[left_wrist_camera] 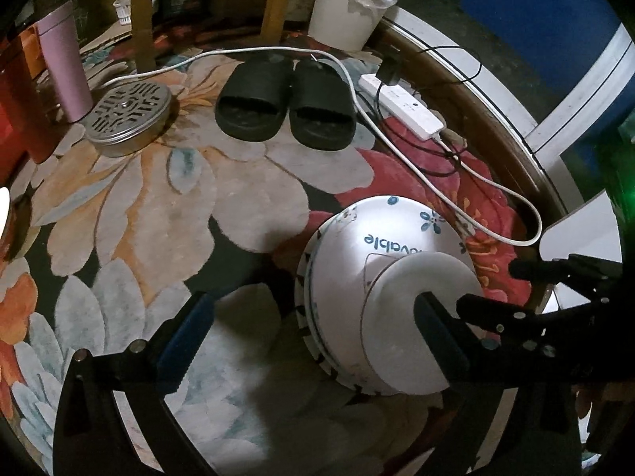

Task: Organize plates and bowls
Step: 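Lower the white bowl into the first bowl on the stack, then open the right tool and release the bowl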

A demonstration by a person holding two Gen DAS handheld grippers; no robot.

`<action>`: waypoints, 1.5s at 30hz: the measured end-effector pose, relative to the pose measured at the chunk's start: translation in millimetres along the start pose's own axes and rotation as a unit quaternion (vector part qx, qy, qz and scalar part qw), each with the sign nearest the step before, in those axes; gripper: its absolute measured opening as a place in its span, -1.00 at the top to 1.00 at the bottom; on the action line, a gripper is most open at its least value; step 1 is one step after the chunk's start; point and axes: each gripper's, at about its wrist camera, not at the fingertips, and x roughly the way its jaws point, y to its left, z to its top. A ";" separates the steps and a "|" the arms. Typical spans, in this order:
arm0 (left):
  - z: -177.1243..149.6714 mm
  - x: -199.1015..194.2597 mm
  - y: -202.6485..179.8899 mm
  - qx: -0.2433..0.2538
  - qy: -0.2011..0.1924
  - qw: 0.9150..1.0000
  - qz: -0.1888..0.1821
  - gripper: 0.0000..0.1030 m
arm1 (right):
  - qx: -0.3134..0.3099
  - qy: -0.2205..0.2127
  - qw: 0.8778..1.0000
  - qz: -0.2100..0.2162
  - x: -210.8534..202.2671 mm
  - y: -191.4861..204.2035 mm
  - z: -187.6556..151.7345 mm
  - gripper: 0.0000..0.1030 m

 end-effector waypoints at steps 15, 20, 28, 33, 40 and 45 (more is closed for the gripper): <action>-7.2 -4.4 18.9 -0.013 0.005 1.000 0.008 -0.96 | -0.006 0.002 1.000 -0.006 1.7 12.3 -4.4 -0.74; -7.9 -5.8 23.4 -0.017 0.005 1.000 0.011 -0.96 | -0.007 0.003 1.000 -0.011 3.1 14.1 -5.0 -0.75; -10.0 -8.3 33.0 -0.026 0.005 1.000 0.017 -0.96 | -0.013 0.003 1.000 -0.012 4.1 20.3 -6.2 -0.88; -11.3 -10.2 37.9 -0.029 0.003 0.999 0.019 -0.96 | -0.014 0.002 1.000 -0.012 3.9 22.3 -6.4 -0.99; -12.4 -13.0 42.9 -0.033 0.002 0.999 0.022 -0.96 | -0.014 0.002 1.000 -0.010 3.5 28.7 -7.0 -0.99; -13.6 -15.5 47.0 -0.035 0.001 0.999 0.023 -0.96 | -0.017 0.002 1.000 -0.008 4.4 33.7 -8.2 -0.99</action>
